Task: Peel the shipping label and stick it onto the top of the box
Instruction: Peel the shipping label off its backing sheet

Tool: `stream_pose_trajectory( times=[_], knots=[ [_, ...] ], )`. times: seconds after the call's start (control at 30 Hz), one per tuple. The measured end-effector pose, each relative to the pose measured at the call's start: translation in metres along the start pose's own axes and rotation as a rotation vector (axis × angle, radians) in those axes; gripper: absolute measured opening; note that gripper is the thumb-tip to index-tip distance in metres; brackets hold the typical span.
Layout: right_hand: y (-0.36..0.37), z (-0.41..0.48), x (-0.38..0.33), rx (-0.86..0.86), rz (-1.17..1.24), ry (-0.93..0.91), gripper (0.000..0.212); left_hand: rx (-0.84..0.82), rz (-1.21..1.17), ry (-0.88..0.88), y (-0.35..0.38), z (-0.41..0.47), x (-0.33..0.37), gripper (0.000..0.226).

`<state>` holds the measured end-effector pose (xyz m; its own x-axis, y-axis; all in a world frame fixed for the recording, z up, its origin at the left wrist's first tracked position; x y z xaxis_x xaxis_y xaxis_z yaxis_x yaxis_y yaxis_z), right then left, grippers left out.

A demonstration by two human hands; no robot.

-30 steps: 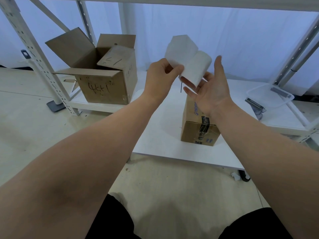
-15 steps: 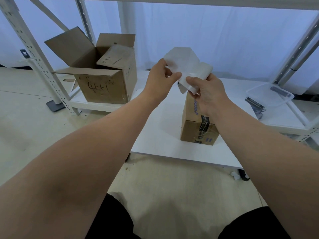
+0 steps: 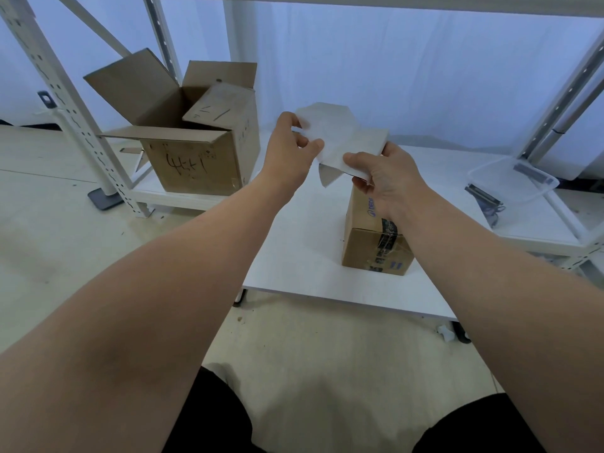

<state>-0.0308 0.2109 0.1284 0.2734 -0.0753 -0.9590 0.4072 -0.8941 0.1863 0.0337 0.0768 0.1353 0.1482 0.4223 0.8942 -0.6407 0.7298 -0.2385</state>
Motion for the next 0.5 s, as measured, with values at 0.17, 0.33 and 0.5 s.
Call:
stream_pose_trajectory(
  times=[0.17,0.33,0.5],
  knots=[
    [0.0008,-0.0005,0.001,-0.005,-0.042,0.021,0.035,-0.005,0.016,-0.041,-0.0028,-0.0009,-0.0025,0.022],
    [0.0009,-0.0015,0.0019,-0.02,-0.053,0.031,0.036,-0.004,0.041,-0.083,-0.0044,-0.0008,-0.0047,0.021],
    [-0.0029,-0.0013,0.0019,-0.053,-0.061,0.033,0.037,-0.006,0.068,-0.1,-0.0061,0.0001,-0.0058,0.022]
  ],
)
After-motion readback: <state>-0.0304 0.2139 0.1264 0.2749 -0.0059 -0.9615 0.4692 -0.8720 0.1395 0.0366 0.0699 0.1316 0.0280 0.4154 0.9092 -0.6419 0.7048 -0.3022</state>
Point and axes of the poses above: each hand's wrist, its own z-axis towards the middle knuckle, its own y-axis out of the palm, x = y × z, the point moved 1 cm from there along z, towards the middle knuckle, and after that the axes turned 9 degrees about y, right-handed, at the moved point
